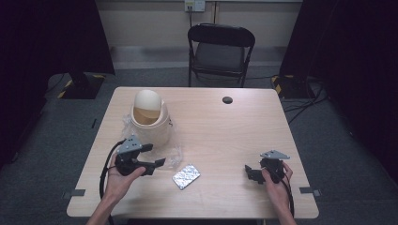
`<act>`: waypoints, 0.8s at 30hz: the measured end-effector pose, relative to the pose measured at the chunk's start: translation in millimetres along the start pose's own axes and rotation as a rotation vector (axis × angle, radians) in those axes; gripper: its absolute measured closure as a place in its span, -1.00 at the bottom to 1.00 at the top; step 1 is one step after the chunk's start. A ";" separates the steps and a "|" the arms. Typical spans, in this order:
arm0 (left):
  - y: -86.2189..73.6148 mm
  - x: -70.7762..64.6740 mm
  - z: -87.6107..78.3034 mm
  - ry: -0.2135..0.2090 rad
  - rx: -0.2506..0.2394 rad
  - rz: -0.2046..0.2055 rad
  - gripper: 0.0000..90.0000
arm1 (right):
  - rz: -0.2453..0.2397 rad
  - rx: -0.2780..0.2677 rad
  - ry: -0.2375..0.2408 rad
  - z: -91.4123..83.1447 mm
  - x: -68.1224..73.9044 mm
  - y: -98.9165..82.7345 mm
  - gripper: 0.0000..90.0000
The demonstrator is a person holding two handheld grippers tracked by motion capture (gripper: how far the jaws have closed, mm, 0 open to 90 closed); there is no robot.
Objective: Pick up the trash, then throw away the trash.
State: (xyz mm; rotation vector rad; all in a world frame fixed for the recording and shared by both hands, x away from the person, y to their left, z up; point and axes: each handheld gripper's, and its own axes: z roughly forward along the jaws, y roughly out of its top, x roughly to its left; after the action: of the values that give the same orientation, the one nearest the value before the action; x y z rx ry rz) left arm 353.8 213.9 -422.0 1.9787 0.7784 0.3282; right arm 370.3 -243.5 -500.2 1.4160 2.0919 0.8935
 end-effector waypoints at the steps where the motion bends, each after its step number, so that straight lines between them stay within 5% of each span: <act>1: 0.0 0.0 0.0 0.000 0.000 0.000 -0.49 | 0.000 0.000 0.000 0.0 0.0 0.0 -0.79; 6: -12.7 -14.4 19.8 -0.060 0.069 0.005 -0.52 | 0.000 0.000 0.000 0.0 0.0 0.0 -0.79; 11: -19.8 -25.4 35.5 -0.064 0.129 0.040 -0.52 | 0.001 0.000 0.000 0.0 0.0 0.0 -0.79; 24: -25.6 -43.6 70.9 -0.118 0.194 0.048 -0.52 | 0.001 0.000 0.000 0.0 0.0 0.0 -0.79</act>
State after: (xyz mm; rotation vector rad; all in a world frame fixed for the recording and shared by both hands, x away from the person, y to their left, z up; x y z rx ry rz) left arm 347.5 146.3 -476.5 2.1800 0.7097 0.1673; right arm 370.4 -243.5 -500.2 1.4166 2.0916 0.8937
